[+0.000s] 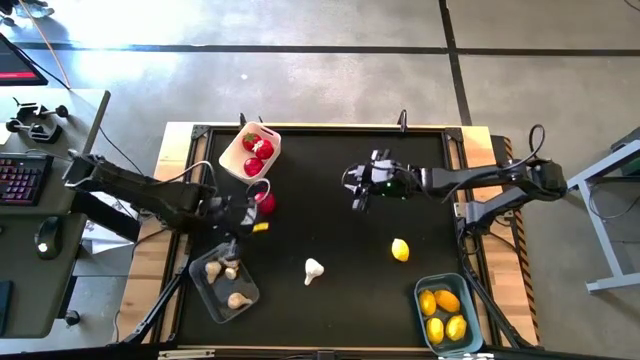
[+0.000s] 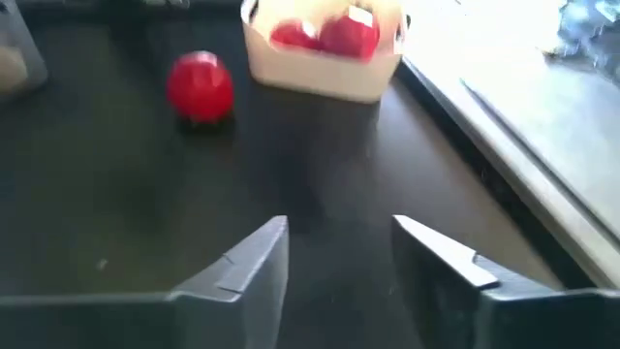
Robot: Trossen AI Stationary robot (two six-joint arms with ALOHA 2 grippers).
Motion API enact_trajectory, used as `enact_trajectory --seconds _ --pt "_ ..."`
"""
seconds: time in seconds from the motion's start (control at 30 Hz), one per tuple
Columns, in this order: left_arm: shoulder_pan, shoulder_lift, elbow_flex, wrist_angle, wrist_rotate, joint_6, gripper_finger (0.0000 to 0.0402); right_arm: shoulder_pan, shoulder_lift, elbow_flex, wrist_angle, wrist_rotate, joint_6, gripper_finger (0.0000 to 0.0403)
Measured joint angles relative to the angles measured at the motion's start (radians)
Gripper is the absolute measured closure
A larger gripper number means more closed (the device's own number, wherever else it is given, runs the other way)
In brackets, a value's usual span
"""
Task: Sort produce into baskets
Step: Put the red tomato into the white bin
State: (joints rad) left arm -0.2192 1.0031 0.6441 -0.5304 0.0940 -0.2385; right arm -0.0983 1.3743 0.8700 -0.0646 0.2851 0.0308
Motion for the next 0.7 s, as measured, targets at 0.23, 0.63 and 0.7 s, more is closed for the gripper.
enact_trajectory --seconds 0.23,0.63,0.7 --pt "0.16 0.025 -0.156 0.411 0.097 0.126 0.0401 0.072 0.0 0.0 -0.179 0.008 0.183 0.028" --pt "0.355 0.148 -0.305 1.136 0.108 0.201 0.0401 0.191 -0.002 0.0 -0.666 -0.125 0.791 0.0279" --pt "0.377 0.192 -0.325 1.27 0.119 0.199 0.0401 0.213 -0.002 0.0 -0.702 -0.176 0.859 0.0279"
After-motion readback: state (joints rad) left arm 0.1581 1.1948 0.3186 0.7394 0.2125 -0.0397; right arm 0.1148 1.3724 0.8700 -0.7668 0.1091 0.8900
